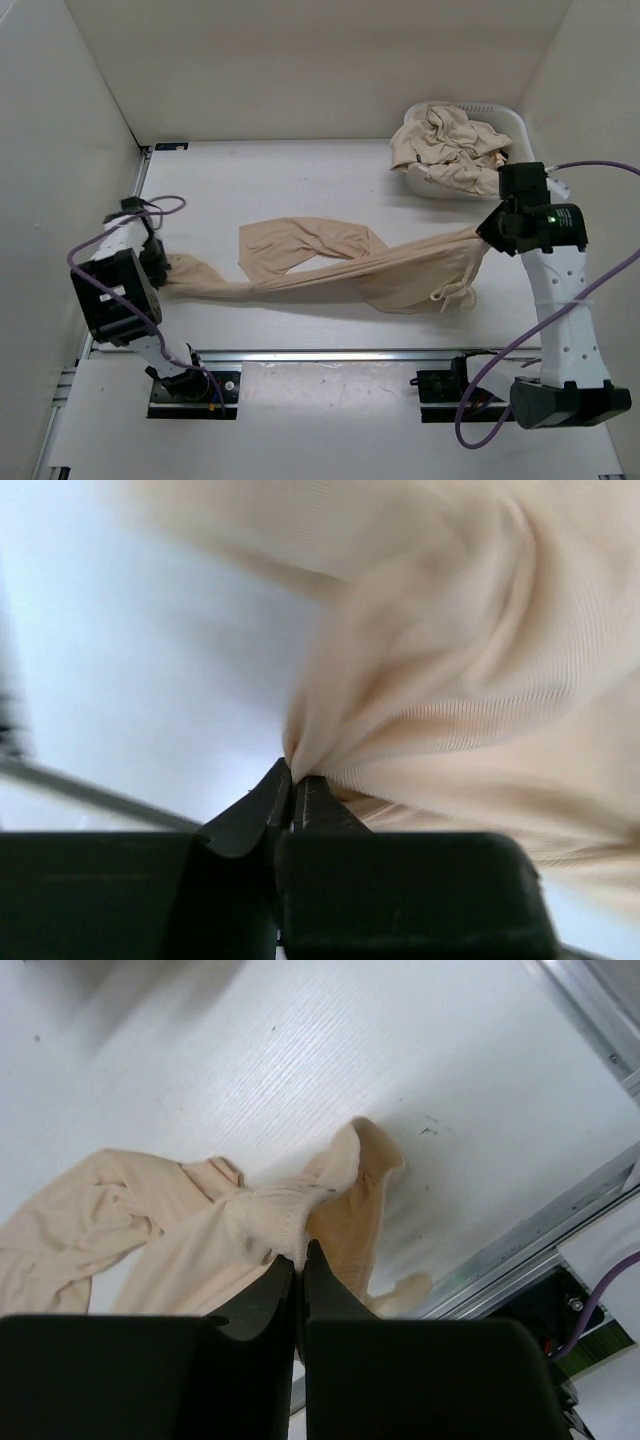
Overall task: Fold and stack the trousers
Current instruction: Flatten the trousers out
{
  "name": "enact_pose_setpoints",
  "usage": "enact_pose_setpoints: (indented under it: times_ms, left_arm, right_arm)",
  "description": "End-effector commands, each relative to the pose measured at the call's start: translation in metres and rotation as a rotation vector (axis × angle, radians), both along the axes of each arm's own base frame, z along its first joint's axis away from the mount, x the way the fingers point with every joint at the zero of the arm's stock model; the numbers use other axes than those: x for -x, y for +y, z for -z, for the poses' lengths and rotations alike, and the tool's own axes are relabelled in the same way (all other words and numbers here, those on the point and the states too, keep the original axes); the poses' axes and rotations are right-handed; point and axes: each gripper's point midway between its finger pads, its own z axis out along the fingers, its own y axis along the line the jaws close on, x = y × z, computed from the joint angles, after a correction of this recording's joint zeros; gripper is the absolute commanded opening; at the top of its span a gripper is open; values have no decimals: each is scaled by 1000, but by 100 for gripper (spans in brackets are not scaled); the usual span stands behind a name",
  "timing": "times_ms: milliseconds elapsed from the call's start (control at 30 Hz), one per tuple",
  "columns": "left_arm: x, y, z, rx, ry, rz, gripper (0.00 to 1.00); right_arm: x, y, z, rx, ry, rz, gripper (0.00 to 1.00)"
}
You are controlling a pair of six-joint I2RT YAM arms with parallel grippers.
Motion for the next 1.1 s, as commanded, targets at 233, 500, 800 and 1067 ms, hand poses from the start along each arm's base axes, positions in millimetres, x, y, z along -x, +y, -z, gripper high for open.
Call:
enact_pose_setpoints:
  times_ms: [233,500,800,1067]
  left_arm:
    - [-24,66,-155,-83,-314,-208,14]
    - [-75,46,-56,62,-33,-104,44]
    - [-90,70,-102,-122,-201,-105,67]
    - [25,57,-15,-239,-20,-131,68]
  right_arm:
    - [27,-44,-58,169,-136,86,0]
    - [-19,-10,-6,35,-85,-35,0]
    - [-26,-6,6,13,-41,-56,0]
    - [-18,-11,20,27,5,-50,0]
